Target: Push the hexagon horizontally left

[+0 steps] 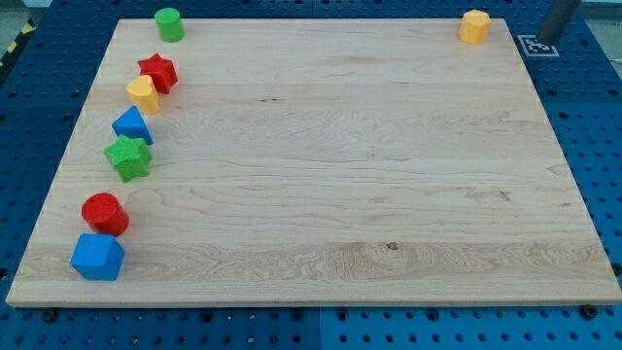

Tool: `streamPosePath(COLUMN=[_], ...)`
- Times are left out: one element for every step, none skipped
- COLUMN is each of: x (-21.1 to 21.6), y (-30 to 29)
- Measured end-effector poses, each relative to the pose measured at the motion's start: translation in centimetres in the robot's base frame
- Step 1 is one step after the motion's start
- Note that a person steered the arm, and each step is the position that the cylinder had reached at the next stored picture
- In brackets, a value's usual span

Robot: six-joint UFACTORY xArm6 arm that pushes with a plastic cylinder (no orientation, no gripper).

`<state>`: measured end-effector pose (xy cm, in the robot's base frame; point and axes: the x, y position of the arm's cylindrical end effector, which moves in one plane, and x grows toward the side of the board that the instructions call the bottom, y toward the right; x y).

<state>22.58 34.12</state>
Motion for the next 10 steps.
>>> streamPosePath(x=[-0.7, -0.8, -0.8, -1.0, -1.7, -3.1, -3.4, -2.7, -1.9, -1.8], y=[0.0, -0.8, -3.5, -6.5, -9.5, -11.7, -13.0, -13.2, -13.3, -14.0])
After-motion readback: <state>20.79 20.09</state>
